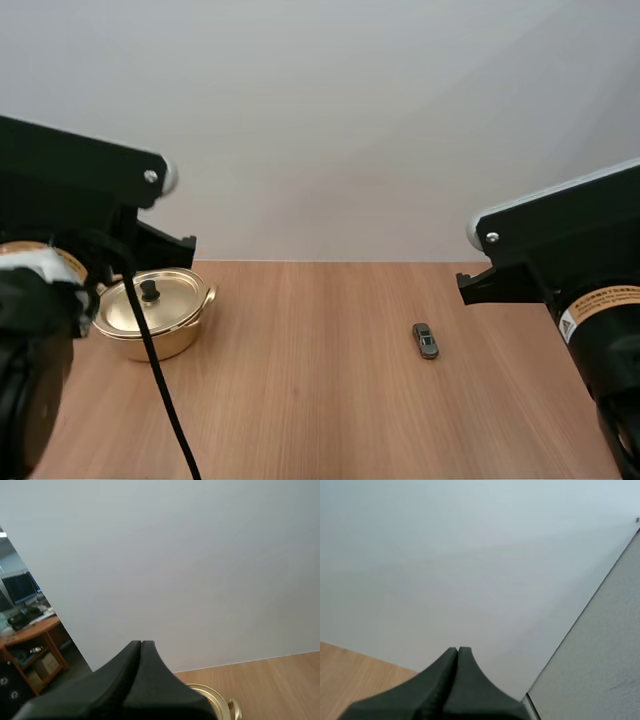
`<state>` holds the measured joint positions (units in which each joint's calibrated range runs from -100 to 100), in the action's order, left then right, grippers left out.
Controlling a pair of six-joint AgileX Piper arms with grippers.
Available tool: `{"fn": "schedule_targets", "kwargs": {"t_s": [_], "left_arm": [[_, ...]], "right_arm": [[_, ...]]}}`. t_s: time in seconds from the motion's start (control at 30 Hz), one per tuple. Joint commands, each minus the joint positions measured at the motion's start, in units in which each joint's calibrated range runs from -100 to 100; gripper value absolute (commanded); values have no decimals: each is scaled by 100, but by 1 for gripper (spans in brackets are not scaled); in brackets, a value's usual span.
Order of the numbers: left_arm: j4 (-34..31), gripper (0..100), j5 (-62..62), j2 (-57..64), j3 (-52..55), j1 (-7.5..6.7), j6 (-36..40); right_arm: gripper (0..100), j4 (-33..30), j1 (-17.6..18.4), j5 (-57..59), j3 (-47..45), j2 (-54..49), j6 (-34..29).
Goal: Open the pot, put the car inside, and close it
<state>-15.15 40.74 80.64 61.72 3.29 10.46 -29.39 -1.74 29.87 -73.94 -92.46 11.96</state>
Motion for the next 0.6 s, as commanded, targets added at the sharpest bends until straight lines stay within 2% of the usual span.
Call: {"fn": "schedule_targets", "kwargs": {"t_s": [0.0,0.1,0.17,0.27,0.33,0.37,0.43,0.53,0.57], "left_arm": [[164,0,878,-1881,-1348,1,141],[153,0,1317,-2962,-2052,113,-375],[82,0,1515,-3656,-2375,209,-592],[70,0,1799,-4400,-2749,306,-613],[70,2,2138,-4807,-2947,310,-613],[70,7,2300,-4994,-3036,310,-658],[70,27,2524,-5286,-3155,310,-693],[70,69,2654,-5577,-3205,310,-693],[70,81,2654,-5659,-3205,310,-693]], "right_arm": [[0,224,-1,420,6,202,213],[0,587,-1,914,6,384,533],[0,1093,-1,1169,-9,507,833],[0,1555,-1,1441,-20,566,1016],[0,1769,-1,1604,-20,566,1108],[0,1848,-1,1642,-20,566,1193],[0,1917,-1,1642,-20,566,1295],[1,1968,-1,1642,-20,566,1303],[7,1968,-1,1642,-20,566,1303]]}}
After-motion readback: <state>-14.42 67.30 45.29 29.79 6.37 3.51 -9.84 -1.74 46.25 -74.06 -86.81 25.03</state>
